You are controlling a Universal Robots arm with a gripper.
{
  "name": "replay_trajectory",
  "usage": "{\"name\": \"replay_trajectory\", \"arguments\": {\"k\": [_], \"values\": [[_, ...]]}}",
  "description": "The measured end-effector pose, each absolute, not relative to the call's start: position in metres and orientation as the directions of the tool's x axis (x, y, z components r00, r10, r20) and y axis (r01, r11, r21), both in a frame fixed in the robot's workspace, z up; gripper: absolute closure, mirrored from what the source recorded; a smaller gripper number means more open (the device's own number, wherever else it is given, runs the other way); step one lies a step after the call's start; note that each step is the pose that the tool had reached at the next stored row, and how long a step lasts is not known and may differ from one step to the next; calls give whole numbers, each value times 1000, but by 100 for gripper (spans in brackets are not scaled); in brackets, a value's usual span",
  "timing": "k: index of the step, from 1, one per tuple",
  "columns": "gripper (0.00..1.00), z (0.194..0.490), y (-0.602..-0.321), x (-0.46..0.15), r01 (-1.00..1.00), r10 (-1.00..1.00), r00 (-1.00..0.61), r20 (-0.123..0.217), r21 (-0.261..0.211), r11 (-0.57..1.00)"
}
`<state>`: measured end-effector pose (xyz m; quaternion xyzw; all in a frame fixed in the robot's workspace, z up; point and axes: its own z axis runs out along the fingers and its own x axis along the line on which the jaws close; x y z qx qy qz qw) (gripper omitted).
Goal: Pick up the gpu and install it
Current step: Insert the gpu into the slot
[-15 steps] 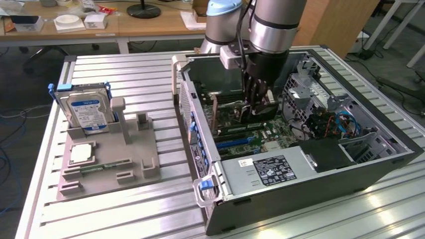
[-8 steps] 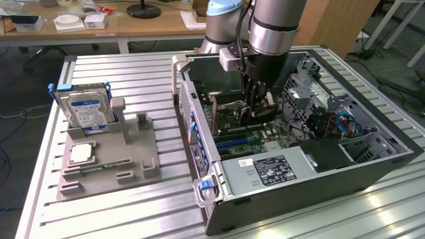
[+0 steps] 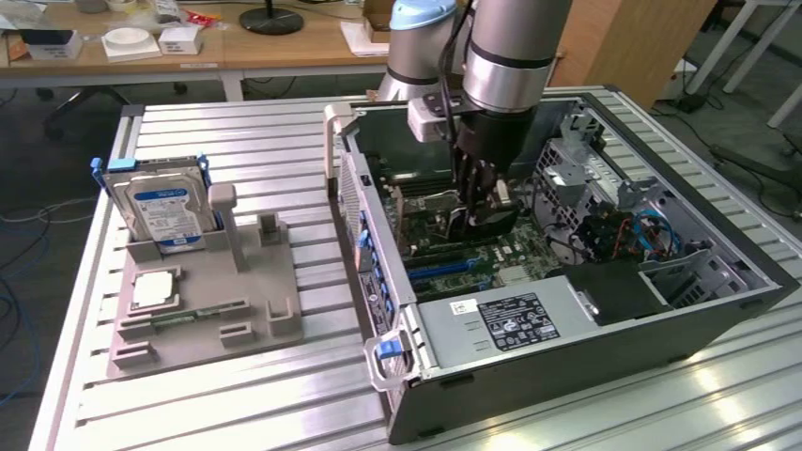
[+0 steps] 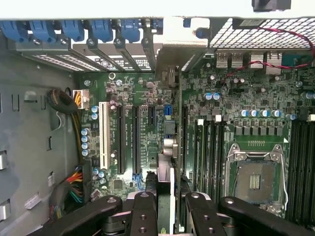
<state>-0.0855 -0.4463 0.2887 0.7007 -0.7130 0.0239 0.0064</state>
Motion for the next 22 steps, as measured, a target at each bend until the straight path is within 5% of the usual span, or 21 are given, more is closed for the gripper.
{"name": "replay_trajectory", "arguments": {"k": [22], "values": [[73,272,-449,-87,-1000,-999,-18,43,-25,17]]}}
